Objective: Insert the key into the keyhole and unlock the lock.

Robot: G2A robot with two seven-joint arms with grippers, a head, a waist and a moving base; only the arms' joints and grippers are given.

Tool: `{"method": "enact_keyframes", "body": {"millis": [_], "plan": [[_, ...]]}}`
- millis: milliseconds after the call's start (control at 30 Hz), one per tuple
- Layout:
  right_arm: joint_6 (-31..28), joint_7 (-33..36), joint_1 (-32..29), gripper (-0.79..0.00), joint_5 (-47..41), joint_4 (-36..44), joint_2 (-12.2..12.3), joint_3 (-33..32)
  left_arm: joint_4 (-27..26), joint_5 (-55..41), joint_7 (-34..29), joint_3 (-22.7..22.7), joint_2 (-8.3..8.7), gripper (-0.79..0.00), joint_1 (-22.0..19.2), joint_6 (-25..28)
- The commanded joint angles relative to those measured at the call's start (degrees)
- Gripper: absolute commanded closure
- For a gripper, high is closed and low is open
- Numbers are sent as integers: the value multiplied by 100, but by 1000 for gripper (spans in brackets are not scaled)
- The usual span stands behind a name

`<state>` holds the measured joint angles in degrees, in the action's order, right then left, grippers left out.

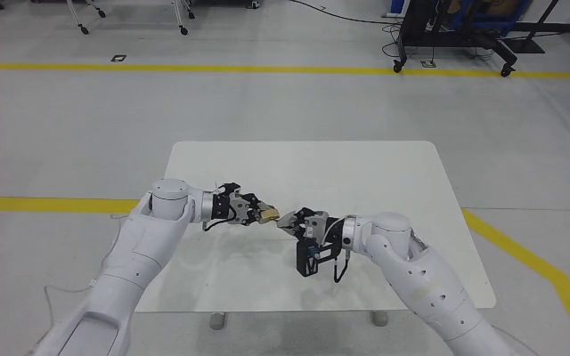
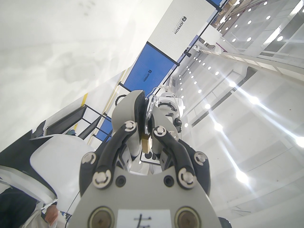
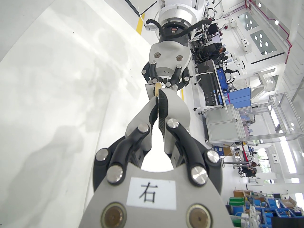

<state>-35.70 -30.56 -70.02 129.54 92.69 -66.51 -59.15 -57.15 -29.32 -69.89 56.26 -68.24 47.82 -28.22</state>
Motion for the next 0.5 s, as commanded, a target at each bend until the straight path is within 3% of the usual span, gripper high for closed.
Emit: {"method": "enact_keyframes", "body": {"millis": [0, 133, 300, 467], "plan": [[21, 38, 12, 0, 7, 4, 7, 16, 2, -5, -2, -11, 4, 0, -3, -12], [114, 281, -5, 0, 81, 125, 19, 44, 14, 2, 105, -17, 10, 0, -14, -8], [136, 1514, -147, 0, 580, 538, 9, 195, -37, -241, 616, 102, -8, 0, 46, 116], [198, 1919, -162, 0, 515, 672, -29, 326, -151, -269, 854, 81, -15, 0, 113, 72]]}}
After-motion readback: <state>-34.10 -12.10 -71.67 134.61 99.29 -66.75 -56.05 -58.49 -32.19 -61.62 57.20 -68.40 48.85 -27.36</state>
